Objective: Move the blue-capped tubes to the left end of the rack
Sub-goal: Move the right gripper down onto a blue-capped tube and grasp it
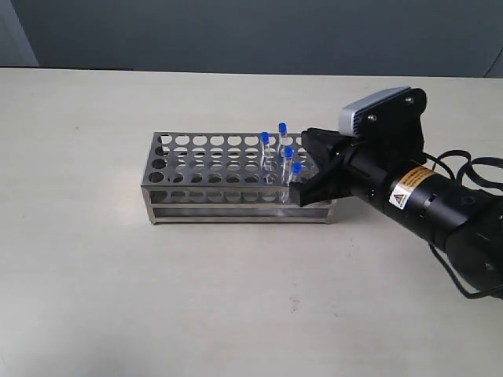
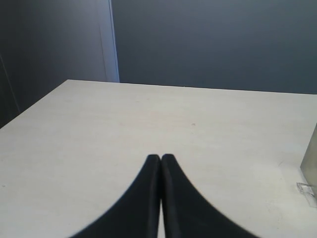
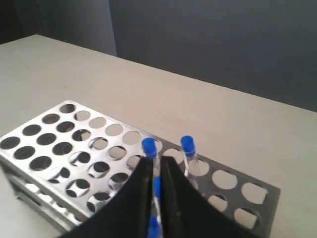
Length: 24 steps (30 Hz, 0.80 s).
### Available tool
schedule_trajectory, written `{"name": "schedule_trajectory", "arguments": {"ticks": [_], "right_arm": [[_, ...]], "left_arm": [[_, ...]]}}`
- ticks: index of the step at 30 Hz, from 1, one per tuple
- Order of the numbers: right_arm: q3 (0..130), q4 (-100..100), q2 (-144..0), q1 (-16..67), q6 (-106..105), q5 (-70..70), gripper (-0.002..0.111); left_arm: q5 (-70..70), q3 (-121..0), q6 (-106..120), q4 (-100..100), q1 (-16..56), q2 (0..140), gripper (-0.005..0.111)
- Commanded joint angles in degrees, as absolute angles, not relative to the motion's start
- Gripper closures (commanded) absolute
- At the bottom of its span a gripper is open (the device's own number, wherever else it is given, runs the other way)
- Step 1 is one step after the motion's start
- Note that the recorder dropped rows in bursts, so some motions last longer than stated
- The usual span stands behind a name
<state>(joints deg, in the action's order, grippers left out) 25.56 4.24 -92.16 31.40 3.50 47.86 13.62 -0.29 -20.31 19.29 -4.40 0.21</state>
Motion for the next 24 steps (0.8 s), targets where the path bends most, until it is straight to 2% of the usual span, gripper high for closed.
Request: {"name": "schedule_trajectory", "arguments": {"ticks": [1, 4, 6, 20, 22, 24], "right_arm": [[25.4, 9.9, -92.3, 31.5, 8.7, 48.6, 0.08], [25.4, 7.4, -93.3, 31.5, 8.2, 48.8, 0.065], [25.4, 4.8, -94.8, 31.5, 5.8, 49.7, 0.063], [33.3, 5.2, -109.9, 31.5, 4.5, 53.3, 0.064], [34.3, 5.2, -111.1, 31.5, 4.5, 52.7, 0.068], [34.6, 5.2, -111.5, 31.5, 4.5, 52.2, 0.078]], "left_arm": [[13.4, -0.1, -20.5, 19.1, -4.0, 0.0, 0.106], [13.4, -0.1, -20.5, 19.1, -4.0, 0.0, 0.106], [13.4, -0.1, -20.5, 19.1, -4.0, 0.0, 0.106], [13.4, -0.1, -20.5, 19.1, -4.0, 0.0, 0.106], [13.4, -0.1, -20.4, 19.1, -4.0, 0.0, 0.106], [13.4, -0.1, -20.4, 19.1, -4.0, 0.0, 0.106]]}}
